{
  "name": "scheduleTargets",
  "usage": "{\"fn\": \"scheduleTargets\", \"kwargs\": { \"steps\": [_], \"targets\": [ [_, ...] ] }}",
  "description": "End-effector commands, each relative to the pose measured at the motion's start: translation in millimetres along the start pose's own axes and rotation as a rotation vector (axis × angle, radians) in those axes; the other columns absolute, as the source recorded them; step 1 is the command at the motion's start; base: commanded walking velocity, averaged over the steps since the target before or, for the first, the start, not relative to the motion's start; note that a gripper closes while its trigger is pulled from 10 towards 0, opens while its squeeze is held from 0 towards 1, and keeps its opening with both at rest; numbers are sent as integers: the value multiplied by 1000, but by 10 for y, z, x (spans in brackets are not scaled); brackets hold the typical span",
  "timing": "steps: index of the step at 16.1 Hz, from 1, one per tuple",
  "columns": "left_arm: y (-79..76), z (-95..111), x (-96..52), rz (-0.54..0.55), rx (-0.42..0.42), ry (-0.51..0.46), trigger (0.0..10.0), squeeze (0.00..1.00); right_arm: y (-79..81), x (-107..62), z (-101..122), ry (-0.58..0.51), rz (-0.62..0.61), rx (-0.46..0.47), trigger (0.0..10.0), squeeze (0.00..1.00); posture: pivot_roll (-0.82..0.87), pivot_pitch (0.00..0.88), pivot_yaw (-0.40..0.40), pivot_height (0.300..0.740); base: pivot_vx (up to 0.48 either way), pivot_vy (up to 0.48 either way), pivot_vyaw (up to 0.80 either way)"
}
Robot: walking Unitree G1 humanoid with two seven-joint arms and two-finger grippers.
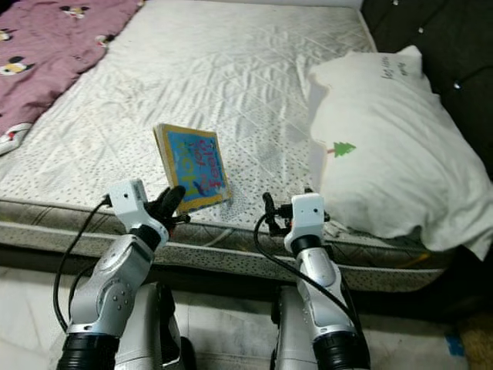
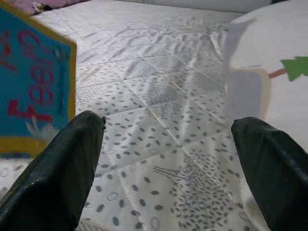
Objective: Clean up the room
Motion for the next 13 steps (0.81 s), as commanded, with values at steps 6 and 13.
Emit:
{"fn": "scheduleTargets", "kwargs": {
  "steps": [6, 13],
  "targets": [
    [-257, -185, 183, -137, -91, 230, 10000, 0, -41, 5, 23, -6, -16, -4, 10000, 0, -114, 156, 24, 549, 0, 0, 0],
    [-184, -263, 249, -156, -133, 341, 10000, 0, -495, -253, -44, 36, -135, -43, 10000, 0, -150, 162, 18, 549, 0, 0, -229]
  ]
}}
Point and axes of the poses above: a point about 5 cm out from each wrist's last joint towards the gripper, its own x axis pointing out of the wrist towards the gripper, its own z axis along the axis of the wrist's last joint, y = z × x, the point moved 5 cm from there along x, pointing out of the wrist towards the gripper, and after that the axes turned 8 degrees about -x, right-handed, at the moved point
